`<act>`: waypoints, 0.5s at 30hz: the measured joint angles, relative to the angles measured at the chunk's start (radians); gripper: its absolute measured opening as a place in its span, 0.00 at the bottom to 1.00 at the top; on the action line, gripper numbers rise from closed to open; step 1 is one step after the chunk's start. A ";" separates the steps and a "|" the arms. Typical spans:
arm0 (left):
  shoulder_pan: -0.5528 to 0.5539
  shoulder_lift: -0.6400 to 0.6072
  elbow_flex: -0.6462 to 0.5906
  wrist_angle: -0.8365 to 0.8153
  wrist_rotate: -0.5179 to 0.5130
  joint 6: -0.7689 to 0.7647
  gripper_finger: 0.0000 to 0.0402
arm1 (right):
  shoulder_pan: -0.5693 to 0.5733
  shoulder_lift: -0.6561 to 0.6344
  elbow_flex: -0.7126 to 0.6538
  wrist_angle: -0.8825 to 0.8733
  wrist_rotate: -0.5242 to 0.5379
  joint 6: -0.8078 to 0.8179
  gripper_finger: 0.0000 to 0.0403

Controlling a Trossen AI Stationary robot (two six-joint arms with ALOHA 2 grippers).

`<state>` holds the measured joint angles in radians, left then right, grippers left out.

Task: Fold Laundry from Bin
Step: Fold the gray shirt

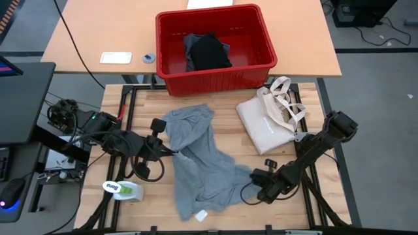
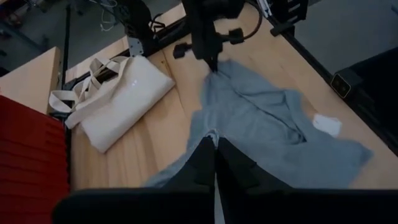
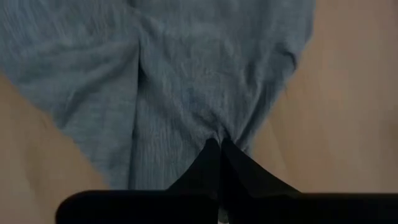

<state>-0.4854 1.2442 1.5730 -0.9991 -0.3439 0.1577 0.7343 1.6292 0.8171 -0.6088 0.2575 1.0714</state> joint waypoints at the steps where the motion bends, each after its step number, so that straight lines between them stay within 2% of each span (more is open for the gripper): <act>1: 0.000 0.000 0.000 -0.007 0.000 0.000 0.02 | 0.002 -0.003 0.000 -0.019 -0.022 0.014 0.03; 5: 0.000 0.000 0.000 -0.011 0.000 0.000 0.02 | 0.007 -0.006 0.002 -0.040 -0.087 0.086 0.03; 10: 0.000 0.000 0.000 -0.011 0.000 -0.022 0.02 | 0.009 -0.009 0.005 -0.034 -0.288 0.274 0.06; 15: 0.000 0.000 0.000 -0.012 0.000 -0.026 0.02 | 0.010 -0.007 0.003 -0.021 -0.423 0.401 0.06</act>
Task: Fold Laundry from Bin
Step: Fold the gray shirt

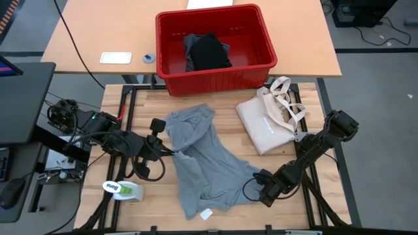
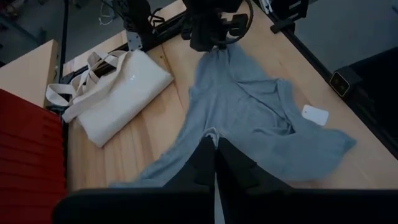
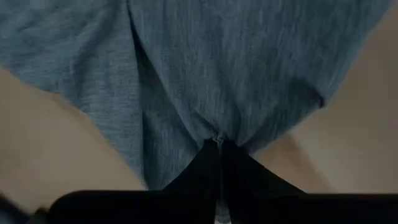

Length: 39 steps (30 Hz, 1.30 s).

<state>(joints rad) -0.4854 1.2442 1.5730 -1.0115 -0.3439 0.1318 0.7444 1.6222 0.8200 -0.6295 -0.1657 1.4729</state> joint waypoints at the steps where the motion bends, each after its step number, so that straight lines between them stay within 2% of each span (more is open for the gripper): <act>1: 0.000 0.000 0.000 0.000 0.000 0.000 0.02 | 0.001 0.001 0.000 0.006 -0.031 0.011 0.06; 8: 0.000 0.000 0.000 -0.005 0.000 0.000 0.02 | 0.044 0.005 -0.005 0.036 -0.167 0.032 0.07; 14: 0.000 0.000 0.000 -0.005 0.000 0.000 0.02 | 0.069 0.003 -0.005 0.085 -0.086 -0.075 0.13; 20: 0.000 0.000 0.000 -0.006 0.000 0.014 0.02 | 0.075 0.001 -0.003 0.107 -0.070 -0.057 0.25; 25: 0.000 0.000 0.000 -0.006 0.000 0.020 0.02 | 0.075 0.000 -0.003 0.151 -0.211 0.032 0.34; 29: 0.000 0.000 0.000 -0.006 0.000 0.045 0.02 | 0.076 -0.024 -0.003 0.134 -0.273 0.102 0.39; 33: 0.000 0.000 0.000 -0.006 0.000 0.068 0.02 | 0.076 -0.085 -0.002 0.117 -0.309 0.180 0.40; 34: 0.000 0.000 0.000 -0.006 0.000 0.072 0.02 | 0.077 -0.106 -0.001 0.101 -0.290 0.186 0.40; 36: 0.000 0.000 0.000 -0.006 0.000 0.085 0.02 | 0.077 -0.148 -0.001 0.031 -0.175 0.175 0.40; 39: 0.000 0.000 0.000 -0.010 0.000 0.089 0.02 | 0.075 -0.201 -0.001 -0.117 0.123 0.187 0.40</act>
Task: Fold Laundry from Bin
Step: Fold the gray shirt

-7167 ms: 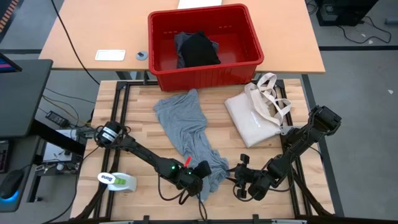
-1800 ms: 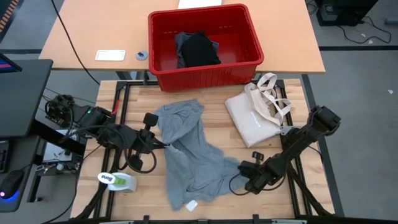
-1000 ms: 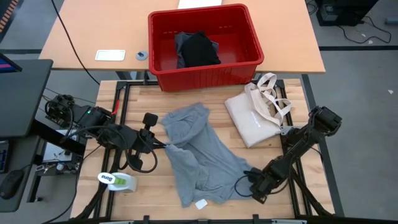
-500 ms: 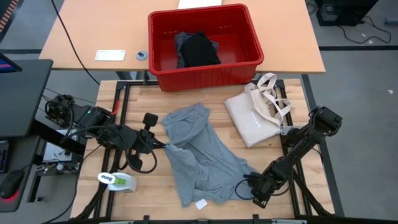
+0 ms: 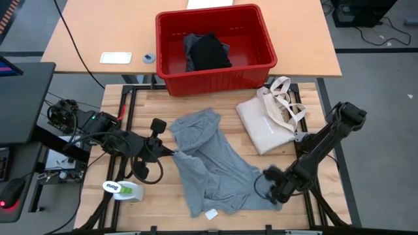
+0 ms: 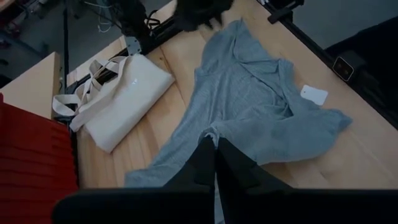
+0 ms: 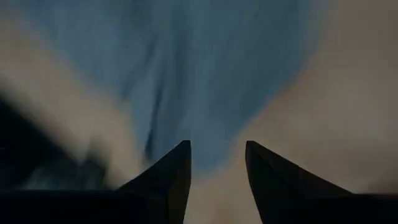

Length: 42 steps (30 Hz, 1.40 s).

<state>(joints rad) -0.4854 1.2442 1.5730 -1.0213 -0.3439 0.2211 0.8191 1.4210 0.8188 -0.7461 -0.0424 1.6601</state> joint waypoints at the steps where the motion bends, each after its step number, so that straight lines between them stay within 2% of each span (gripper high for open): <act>1: 0.000 0.000 0.000 0.000 0.000 0.000 0.02 | 0.005 -0.009 0.000 -0.019 0.094 0.016 0.40; 3: 0.000 0.000 0.000 -0.002 0.000 0.000 0.02 | 0.017 -0.010 0.000 -0.012 0.218 0.005 0.40; 5: 0.000 0.000 0.000 -0.004 0.000 0.000 0.02 | 0.018 0.010 0.000 -0.014 0.240 -0.042 0.40; 14: 0.000 0.000 0.000 -0.016 0.000 0.002 0.02 | -0.023 0.173 -0.003 -0.019 0.008 -0.110 0.38; 17: 0.000 0.000 0.000 -0.016 0.000 0.002 0.02 | -0.018 0.179 0.001 -0.037 -0.002 -0.094 0.29; 21: 0.000 0.000 0.000 -0.016 0.000 0.001 0.02 | -0.003 0.169 0.037 -0.137 -0.001 -0.053 0.06; 22: 0.000 0.000 0.000 -0.015 0.000 0.000 0.02 | 0.000 0.167 0.053 -0.178 -0.010 -0.048 0.03; 28: 0.000 0.000 0.000 -0.015 0.000 -0.001 0.02 | 0.008 0.166 0.183 -0.571 -0.049 0.125 0.04; 33: 0.000 0.000 0.000 -0.016 0.000 -0.021 0.02 | 0.013 0.166 0.215 -0.535 -0.013 0.024 0.07; 35: 0.000 0.000 0.000 -0.017 0.000 -0.025 0.02 | 0.012 0.169 0.209 -0.500 -0.014 -0.022 0.11; 38: 0.000 0.000 0.000 -0.018 0.000 -0.027 0.02 | 0.012 0.170 0.205 -0.525 -0.070 -0.066 0.21; 42: 0.000 0.000 0.000 -0.018 0.000 -0.026 0.02 | 0.012 0.170 0.227 -0.687 -0.200 -0.051 0.36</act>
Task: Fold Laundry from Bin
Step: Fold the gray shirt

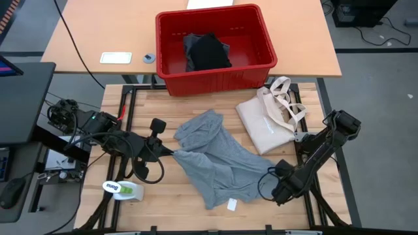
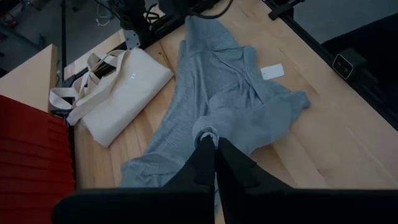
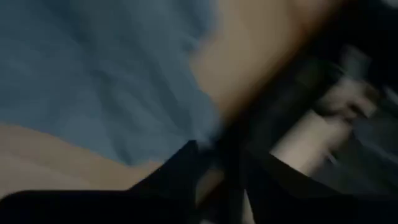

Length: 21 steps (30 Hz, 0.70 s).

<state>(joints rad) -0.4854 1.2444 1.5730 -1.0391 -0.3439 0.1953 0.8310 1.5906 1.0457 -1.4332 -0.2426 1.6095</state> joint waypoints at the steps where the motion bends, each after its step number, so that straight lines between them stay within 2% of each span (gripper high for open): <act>1: 0.000 0.000 0.000 0.000 0.000 0.000 0.02 | 0.000 0.000 0.010 -0.035 -0.011 0.019 0.39; 3: 0.000 0.000 0.000 0.000 0.000 0.000 0.02 | 0.001 0.000 0.036 -0.052 0.004 0.041 0.45; 5: 0.000 0.000 0.000 0.000 0.000 0.000 0.02 | 0.001 -0.001 0.059 0.012 0.077 0.039 0.49; 8: 0.000 0.000 0.000 0.000 0.000 0.000 0.02 | -0.003 0.000 0.065 0.234 0.260 -0.017 0.52; 12: 0.000 0.000 0.000 0.001 0.000 0.000 0.02 | -0.036 0.056 0.067 0.527 0.494 -0.165 0.52; 14: 0.000 0.000 0.000 0.001 0.000 0.000 0.02 | -0.057 0.112 0.067 0.609 0.535 -0.232 0.51; 21: 0.000 0.000 0.000 0.001 0.000 -0.001 0.02 | -0.112 0.285 0.065 0.762 0.571 -0.365 0.51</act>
<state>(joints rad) -0.4854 1.2446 1.5730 -1.0386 -0.3436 0.1947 0.7195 1.8755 1.1107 -0.6715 0.3286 1.2446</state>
